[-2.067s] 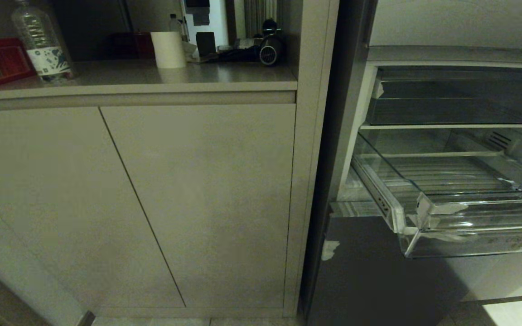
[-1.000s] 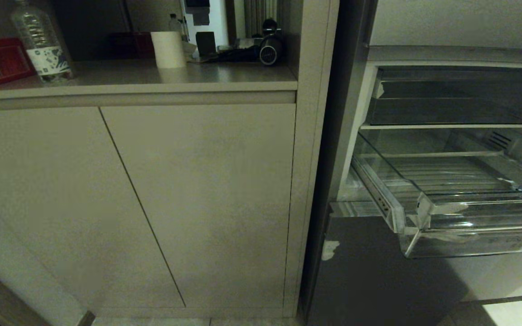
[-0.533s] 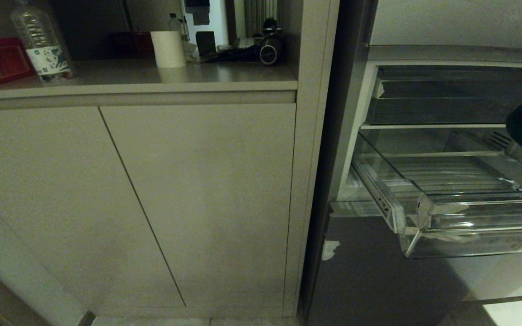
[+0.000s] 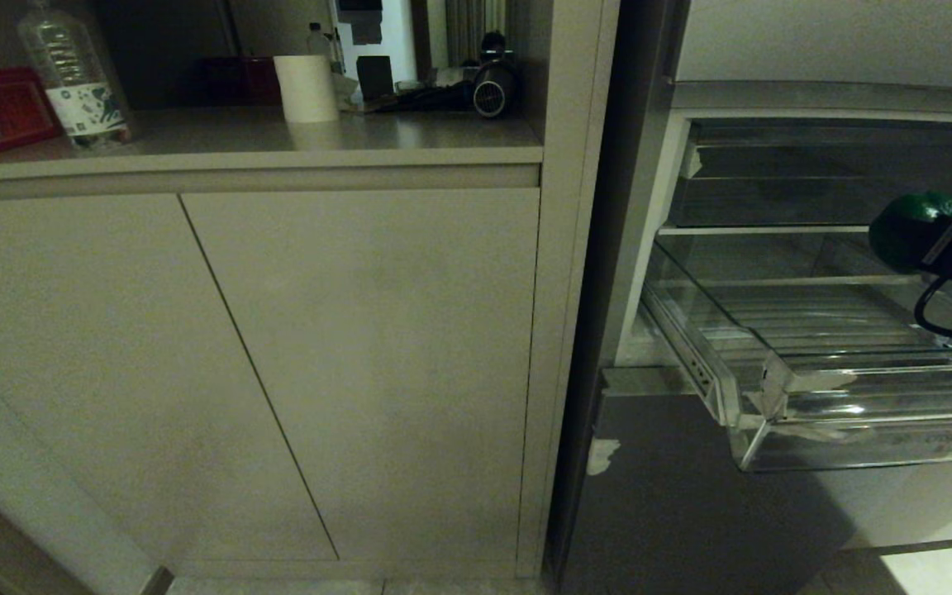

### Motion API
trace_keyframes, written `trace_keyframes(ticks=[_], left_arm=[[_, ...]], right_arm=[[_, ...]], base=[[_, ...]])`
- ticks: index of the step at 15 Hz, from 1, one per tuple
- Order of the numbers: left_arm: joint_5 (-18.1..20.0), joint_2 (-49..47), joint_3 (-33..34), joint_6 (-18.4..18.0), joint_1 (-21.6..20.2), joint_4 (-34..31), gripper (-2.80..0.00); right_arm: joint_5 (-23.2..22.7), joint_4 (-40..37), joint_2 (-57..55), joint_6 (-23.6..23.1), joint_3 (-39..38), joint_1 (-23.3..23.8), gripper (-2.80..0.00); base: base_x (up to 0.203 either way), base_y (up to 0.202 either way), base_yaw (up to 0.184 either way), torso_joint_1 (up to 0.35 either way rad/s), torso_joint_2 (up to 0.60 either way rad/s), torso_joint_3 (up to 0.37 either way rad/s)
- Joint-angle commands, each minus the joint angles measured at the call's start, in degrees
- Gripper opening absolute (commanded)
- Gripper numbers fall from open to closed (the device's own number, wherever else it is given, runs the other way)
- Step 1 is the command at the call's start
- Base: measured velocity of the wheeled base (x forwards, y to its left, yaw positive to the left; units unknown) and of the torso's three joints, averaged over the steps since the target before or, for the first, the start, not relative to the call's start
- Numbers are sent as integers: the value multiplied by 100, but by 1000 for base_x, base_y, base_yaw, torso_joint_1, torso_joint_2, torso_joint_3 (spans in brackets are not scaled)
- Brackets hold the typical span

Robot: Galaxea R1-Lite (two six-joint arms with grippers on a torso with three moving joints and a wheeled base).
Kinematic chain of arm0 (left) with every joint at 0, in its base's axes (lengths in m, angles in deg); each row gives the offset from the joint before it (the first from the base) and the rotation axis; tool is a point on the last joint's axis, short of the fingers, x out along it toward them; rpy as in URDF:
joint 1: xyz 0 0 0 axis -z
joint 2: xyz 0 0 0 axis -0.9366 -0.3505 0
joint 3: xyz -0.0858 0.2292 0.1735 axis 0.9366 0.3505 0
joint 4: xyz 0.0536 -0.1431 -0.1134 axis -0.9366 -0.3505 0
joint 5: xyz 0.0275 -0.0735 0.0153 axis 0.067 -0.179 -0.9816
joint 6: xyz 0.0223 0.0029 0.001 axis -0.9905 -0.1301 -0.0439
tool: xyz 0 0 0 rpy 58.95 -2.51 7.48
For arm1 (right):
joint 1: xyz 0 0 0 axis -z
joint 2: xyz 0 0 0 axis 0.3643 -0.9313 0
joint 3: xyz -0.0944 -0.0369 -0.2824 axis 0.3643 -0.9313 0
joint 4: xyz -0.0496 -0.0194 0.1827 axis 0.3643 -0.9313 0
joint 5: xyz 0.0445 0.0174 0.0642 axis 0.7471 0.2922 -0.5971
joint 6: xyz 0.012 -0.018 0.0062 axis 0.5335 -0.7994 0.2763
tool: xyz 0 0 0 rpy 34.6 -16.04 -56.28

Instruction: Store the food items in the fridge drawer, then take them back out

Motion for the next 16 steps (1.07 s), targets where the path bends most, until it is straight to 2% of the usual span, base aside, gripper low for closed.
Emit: trace_keyframes(ticks=[1,5,6,7,16], left_arm=[[-1,-4,-1,0,0,-2,-280],[-1,-4,-1,0,0,-2,-280],[-1,-4,-1,0,0,-2,-280],[-1,-4,-1,0,0,-2,-280],[-1,-4,7,0,0,-2,-280]], right_arm=[[0,24,-3,1,-1,8,-280],[35,19,23,-16,-40,17,-280],[35,15,23,-7,-44,17,-126],[35,6,23,-7,-44,17,0],[163,-11,282,-16,-99,72,0]], base=[[0,0,0,0,0,0],[0,0,0,0,0,0],[0,0,0,0,0,0],[0,0,0,0,0,0],[0,0,0,0,0,0]])
